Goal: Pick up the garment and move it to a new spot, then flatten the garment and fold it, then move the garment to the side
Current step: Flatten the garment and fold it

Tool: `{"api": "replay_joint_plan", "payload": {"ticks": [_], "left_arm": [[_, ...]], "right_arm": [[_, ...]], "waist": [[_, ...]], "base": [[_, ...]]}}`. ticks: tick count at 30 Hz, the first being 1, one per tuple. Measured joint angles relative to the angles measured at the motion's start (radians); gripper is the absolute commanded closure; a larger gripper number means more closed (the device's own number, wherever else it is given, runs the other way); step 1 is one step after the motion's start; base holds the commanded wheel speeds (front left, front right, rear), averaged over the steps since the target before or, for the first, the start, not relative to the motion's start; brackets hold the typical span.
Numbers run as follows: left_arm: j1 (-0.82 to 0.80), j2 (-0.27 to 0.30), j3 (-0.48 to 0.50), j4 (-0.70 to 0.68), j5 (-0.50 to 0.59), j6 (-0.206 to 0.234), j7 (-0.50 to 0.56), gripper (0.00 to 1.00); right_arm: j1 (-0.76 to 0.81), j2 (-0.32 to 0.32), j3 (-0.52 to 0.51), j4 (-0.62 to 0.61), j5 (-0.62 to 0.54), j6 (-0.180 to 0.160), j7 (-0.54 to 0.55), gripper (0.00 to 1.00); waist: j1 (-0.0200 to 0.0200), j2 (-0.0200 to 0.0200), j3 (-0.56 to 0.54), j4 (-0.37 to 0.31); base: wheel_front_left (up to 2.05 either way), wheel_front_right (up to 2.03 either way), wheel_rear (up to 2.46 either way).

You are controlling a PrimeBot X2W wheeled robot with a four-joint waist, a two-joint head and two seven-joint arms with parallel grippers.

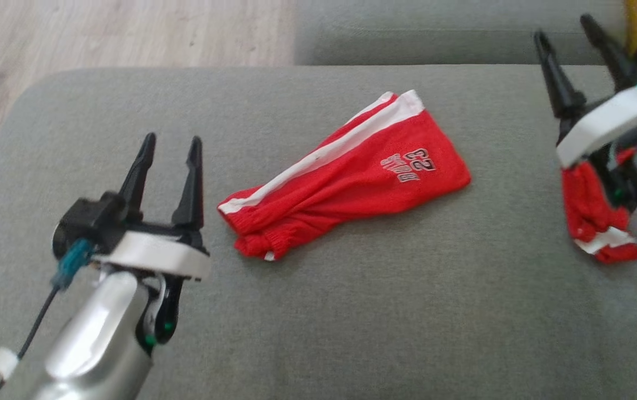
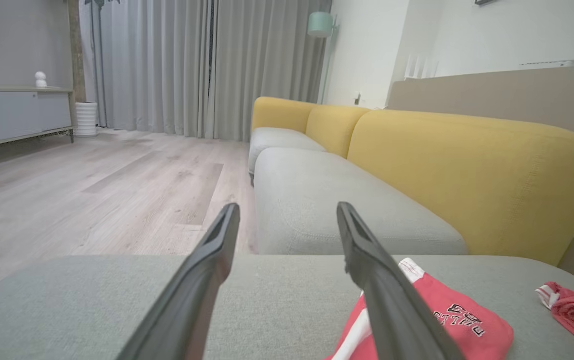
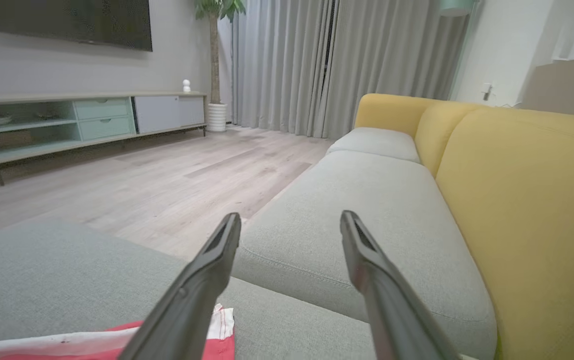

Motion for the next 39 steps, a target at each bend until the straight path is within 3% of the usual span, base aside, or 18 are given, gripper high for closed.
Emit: {"api": "replay_joint_plan", "payload": {"ticks": [5,10,15,18,26,39], "left_arm": [[0.105,-0.022,0.091,-0.065,0.075,0.001,0.000,0.00],[0.191,-0.062,0.139,-0.085,0.156,-0.029,0.000,0.00],[0.264,-0.117,0.187,-0.077,0.202,-0.060,0.000,0.00],[0.286,-0.146,0.202,-0.072,0.229,-0.081,0.000,0.00],[0.272,-0.196,0.253,-0.059,0.287,-0.147,0.000,0.00],[0.172,-0.264,0.252,-0.007,0.329,-0.203,0.000,0.00]], "right_arm": [[0.179,0.078,-0.218,-0.094,-0.144,0.000,0.000,0.00],[0.372,0.189,-0.410,-0.195,-0.297,0.000,0.000,0.00],[0.539,0.295,-0.515,-0.261,-0.414,0.000,0.001,0.00],[0.582,0.320,-0.554,-0.300,-0.459,0.000,0.025,0.00],[0.561,0.374,-0.675,-0.328,-0.473,0.000,0.161,0.00],[0.283,0.397,-0.830,0.013,-0.511,0.000,0.309,0.00]], "waist": [[0.0000,0.0000,-0.024,-0.037],[0.0000,0.0000,-0.040,-0.057],[0.0001,0.0000,-0.041,-0.061],[0.0000,0.0000,-0.032,-0.056],[0.0001,0.0000,0.030,-0.018],[0.0003,0.0000,0.158,0.132]], "base": [[0.00,0.00,0.00],[0.00,0.00,0.00],[0.00,0.00,0.00],[0.00,0.00,0.00],[0.00,0.00,0.00],[0.00,0.00,0.00]]}}
